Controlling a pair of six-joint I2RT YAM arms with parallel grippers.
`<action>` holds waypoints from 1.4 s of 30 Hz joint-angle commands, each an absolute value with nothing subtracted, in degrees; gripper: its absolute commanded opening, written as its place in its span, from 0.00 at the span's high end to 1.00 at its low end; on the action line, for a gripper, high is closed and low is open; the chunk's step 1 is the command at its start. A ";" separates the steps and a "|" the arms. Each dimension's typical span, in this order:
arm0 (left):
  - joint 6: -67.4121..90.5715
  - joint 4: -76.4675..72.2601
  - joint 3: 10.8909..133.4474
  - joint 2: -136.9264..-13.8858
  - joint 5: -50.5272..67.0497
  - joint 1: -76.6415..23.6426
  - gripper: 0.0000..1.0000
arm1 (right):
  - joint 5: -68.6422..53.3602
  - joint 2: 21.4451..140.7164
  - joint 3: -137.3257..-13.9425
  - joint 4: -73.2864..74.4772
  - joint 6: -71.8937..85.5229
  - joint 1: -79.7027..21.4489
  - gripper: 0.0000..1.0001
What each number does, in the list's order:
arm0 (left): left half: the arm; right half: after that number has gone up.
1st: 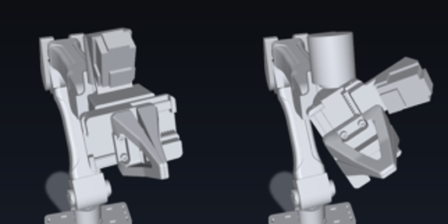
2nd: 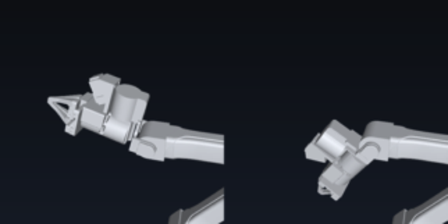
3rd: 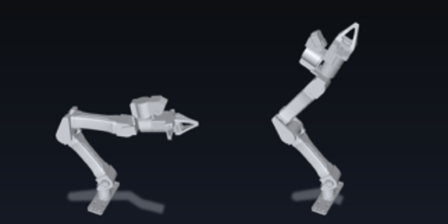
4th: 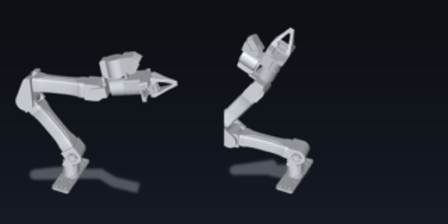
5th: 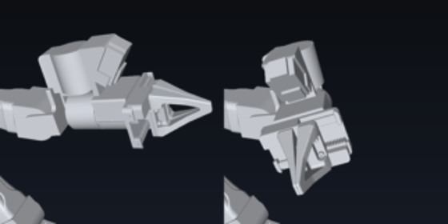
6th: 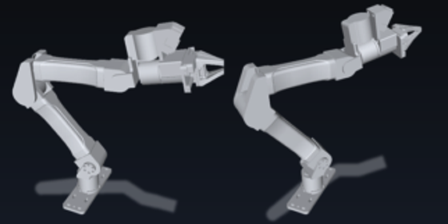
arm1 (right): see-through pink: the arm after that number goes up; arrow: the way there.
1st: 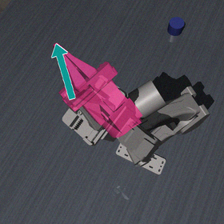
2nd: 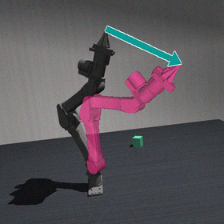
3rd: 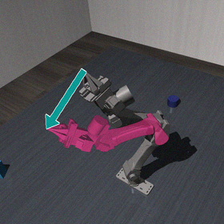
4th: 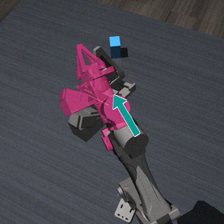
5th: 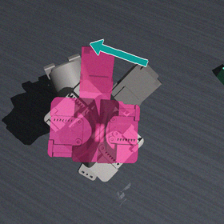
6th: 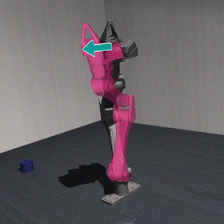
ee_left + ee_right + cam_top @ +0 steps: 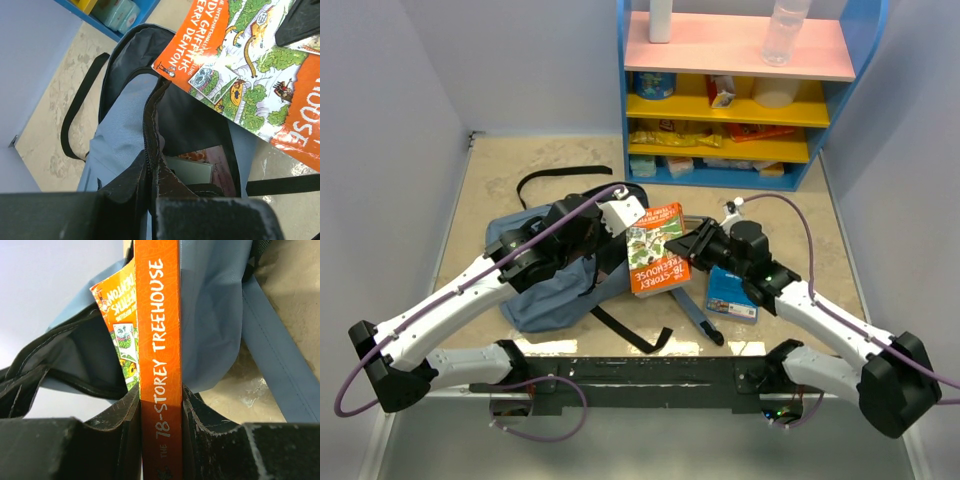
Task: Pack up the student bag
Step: Place the book in the student bag.
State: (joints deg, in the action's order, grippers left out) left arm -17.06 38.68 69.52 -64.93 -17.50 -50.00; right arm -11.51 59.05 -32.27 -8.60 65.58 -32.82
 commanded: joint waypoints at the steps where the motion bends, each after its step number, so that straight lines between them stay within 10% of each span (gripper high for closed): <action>1: -16.44 35.51 71.63 -63.90 -17.58 -49.75 1.00 | -9.52 57.84 -38.23 -7.94 63.65 -32.26 1.00; 13: -16.61 35.86 71.54 -63.72 -16.96 -49.57 1.00 | -12.21 55.71 -40.69 -5.09 60.64 -23.99 1.00; 42: -16.52 37.27 74.53 -64.07 -6.50 -49.57 1.00 | -12.48 79.27 -53.78 -25.92 70.84 -39.46 1.00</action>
State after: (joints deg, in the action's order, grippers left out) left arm -16.97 39.22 70.46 -64.95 -10.07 -49.50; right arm -11.16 75.94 -49.06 -14.92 67.20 -37.58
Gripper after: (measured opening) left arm 0.056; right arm 0.312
